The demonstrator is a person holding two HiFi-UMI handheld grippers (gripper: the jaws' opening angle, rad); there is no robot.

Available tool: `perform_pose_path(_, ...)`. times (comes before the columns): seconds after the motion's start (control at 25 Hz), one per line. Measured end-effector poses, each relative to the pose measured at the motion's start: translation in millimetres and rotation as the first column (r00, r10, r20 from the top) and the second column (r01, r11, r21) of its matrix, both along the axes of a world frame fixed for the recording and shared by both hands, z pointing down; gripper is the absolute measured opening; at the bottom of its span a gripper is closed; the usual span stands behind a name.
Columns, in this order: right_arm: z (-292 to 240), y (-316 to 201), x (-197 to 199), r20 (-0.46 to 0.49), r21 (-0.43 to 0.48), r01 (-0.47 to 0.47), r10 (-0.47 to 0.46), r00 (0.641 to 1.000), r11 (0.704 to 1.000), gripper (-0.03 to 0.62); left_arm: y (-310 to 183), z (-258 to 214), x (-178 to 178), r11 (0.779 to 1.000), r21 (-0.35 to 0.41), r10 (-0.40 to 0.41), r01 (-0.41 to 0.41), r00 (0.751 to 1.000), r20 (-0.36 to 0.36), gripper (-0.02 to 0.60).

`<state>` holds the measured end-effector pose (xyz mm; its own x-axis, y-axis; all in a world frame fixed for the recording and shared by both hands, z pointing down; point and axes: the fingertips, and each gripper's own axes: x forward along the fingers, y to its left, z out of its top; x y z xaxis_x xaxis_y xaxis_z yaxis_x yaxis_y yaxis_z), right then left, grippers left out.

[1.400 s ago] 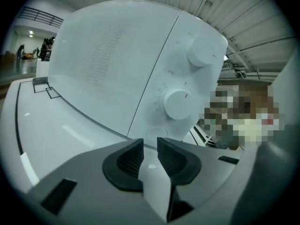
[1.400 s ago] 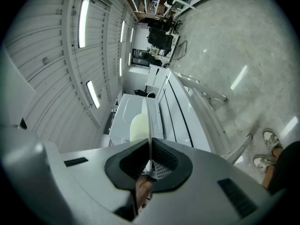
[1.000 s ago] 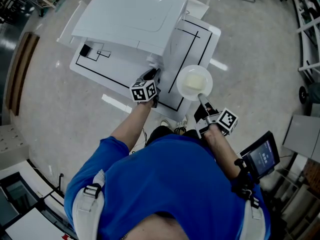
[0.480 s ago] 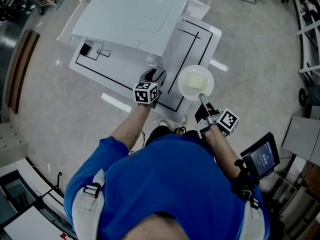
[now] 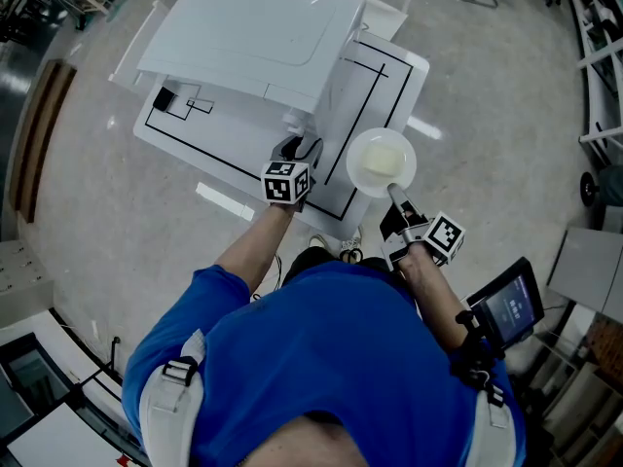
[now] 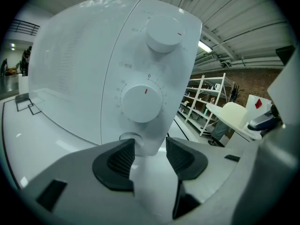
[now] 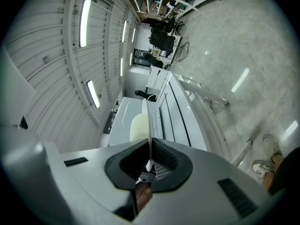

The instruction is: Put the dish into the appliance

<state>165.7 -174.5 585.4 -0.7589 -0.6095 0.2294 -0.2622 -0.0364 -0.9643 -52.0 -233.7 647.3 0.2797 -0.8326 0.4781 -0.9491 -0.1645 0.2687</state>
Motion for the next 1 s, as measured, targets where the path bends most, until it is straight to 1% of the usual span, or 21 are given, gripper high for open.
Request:
perform_pose_path(0.32, -2.9, -1.3, -0.3, -0.013, 0.005, 0.015, -0.015, 1.000, 1.000, 0.011, -3.2, -2.7, 3.0, 1.000, 0.010, -0.005, 0.004, 0.999, 0.041, 0.198)
perform_pose_path(0.4, -3.5, -0.7, -1.8, -0.012, 0.008, 0.019, -0.019, 1.000, 1.000, 0.011, -6.2, -2.2, 4.6, 1.000, 0.006, -0.007, 0.007, 0.999, 0.038, 0.226)
perform_pose_path(0.44, -3.4, -0.9, -1.7, -0.013, 0.009, 0.019, -0.019, 1.000, 1.000, 0.011, -8.2, -2.0, 5.5, 1.000, 0.002, -0.008, 0.008, 0.999, 0.038, 0.258)
perform_pose_path(0.84, -1.1, -1.8, 2.9, -0.012, 0.008, 0.002, -0.002, 1.000, 1.000, 0.011, -10.8, 0.2, 6.8, 1.000, 0.012, -0.005, 0.004, 0.999, 0.040, 0.258)
perform_pose_path(1.0, -1.7, -1.9, 0.9, -0.013, 0.011, 0.011, -0.011, 1.000, 1.000, 0.011, -10.6, 0.3, 9.3, 1.000, 0.019, 0.011, -0.012, 0.999, 0.046, 0.258)
